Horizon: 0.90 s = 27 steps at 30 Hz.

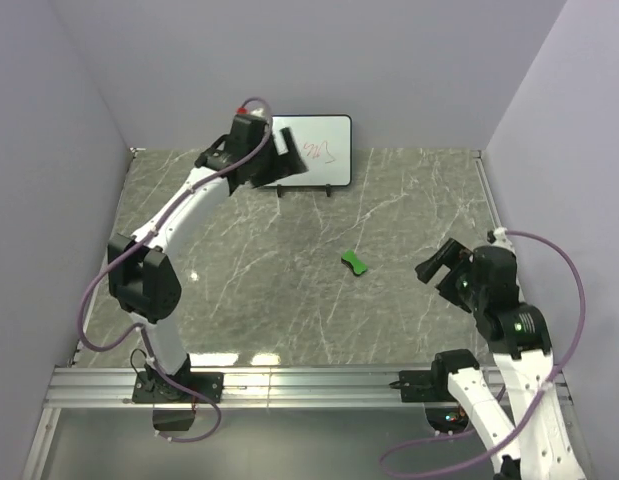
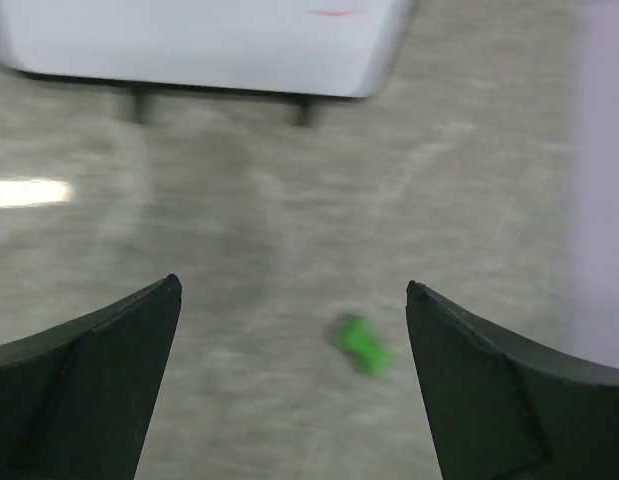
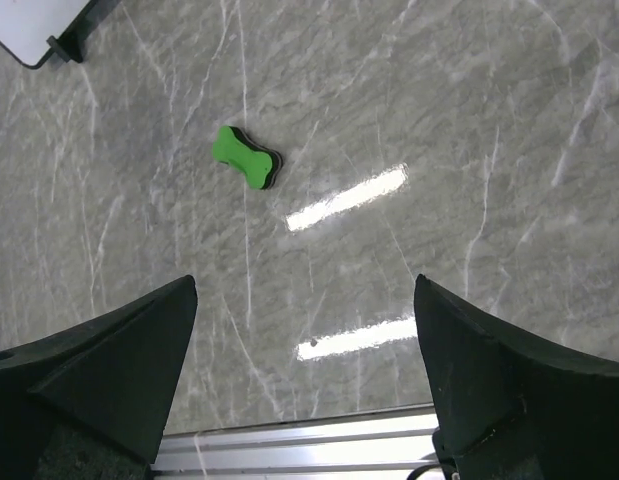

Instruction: Erase the whiteboard

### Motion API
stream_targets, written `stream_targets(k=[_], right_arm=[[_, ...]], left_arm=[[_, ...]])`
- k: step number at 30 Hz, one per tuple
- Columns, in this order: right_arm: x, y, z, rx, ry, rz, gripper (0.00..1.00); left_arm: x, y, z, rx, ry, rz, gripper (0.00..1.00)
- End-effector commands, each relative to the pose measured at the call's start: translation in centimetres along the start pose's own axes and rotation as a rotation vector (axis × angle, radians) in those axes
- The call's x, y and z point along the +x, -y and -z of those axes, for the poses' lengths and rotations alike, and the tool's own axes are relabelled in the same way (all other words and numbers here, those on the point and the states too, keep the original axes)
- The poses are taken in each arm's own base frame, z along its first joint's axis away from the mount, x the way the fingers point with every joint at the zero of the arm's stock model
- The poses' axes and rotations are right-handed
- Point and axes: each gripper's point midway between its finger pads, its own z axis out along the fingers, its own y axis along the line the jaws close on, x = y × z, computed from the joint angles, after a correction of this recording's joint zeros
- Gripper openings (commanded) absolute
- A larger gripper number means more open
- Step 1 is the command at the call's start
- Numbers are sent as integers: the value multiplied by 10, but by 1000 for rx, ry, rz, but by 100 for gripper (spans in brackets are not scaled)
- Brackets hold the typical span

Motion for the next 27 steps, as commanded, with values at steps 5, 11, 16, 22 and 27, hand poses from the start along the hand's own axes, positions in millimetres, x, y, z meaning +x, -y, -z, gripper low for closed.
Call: stream_targets(k=[5,11,16,22,27], right_arm=[[22,16,16,-17,5,-7,96],[14,21,39,-19,71,12,96],[23,24,41,-49,74,-3,96],[22,28,43,-18,75,-5,96],[24,27,42,-14,53,-7,96]], left_arm=[[141,52,-28,362,-544,500,99],[167,88,-24,173,-422,219,99],[201,117,-30,92,-461,264,97],[263,125,-30,-172,-456,133,82],[262,119,-47,-302,-424,125,72]])
